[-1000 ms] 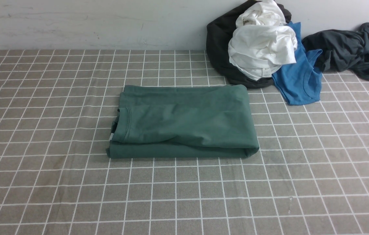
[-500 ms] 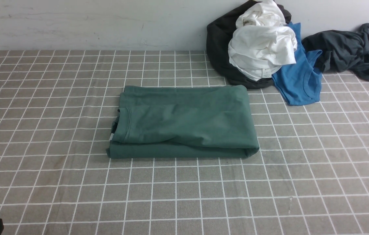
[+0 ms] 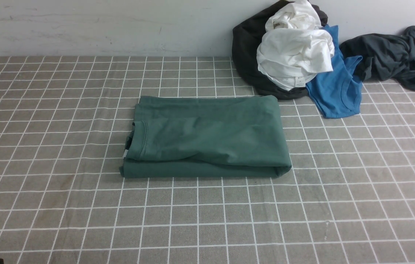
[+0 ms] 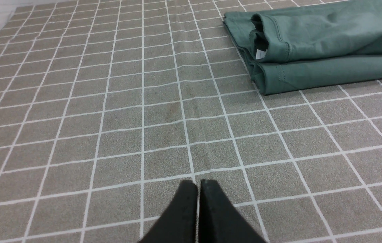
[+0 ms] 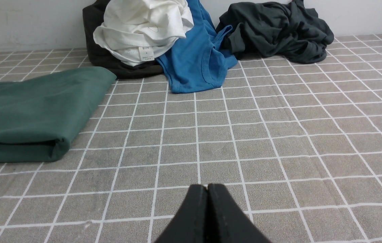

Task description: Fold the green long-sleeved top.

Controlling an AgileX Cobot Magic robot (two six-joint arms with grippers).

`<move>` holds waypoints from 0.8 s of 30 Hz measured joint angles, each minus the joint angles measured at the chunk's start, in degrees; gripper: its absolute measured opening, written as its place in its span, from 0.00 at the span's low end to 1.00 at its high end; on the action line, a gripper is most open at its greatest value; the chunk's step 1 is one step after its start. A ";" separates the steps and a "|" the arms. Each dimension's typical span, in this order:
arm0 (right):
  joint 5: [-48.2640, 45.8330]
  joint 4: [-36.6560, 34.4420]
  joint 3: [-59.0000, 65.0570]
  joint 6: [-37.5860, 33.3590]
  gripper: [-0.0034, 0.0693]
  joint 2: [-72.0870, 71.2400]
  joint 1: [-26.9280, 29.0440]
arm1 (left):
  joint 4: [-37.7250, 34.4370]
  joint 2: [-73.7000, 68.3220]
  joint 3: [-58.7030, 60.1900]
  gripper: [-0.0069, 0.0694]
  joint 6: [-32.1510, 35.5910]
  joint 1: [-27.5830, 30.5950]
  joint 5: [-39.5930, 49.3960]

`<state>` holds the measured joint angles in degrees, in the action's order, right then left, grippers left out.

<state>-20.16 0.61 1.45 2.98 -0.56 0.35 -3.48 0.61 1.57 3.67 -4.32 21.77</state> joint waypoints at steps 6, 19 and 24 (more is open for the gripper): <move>0.00 -0.05 0.00 0.00 0.03 0.00 0.00 | -0.07 0.00 0.00 0.09 0.07 0.12 0.00; 0.00 -0.05 0.00 0.00 0.03 0.00 0.00 | -0.21 0.00 0.00 0.09 0.07 0.67 0.00; 0.00 -0.05 0.00 0.00 0.03 0.00 0.00 | -0.21 0.00 0.00 0.09 0.07 0.67 0.00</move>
<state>-20.16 0.56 1.45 2.98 -0.56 0.35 -3.69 0.61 1.57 3.74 -3.65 21.77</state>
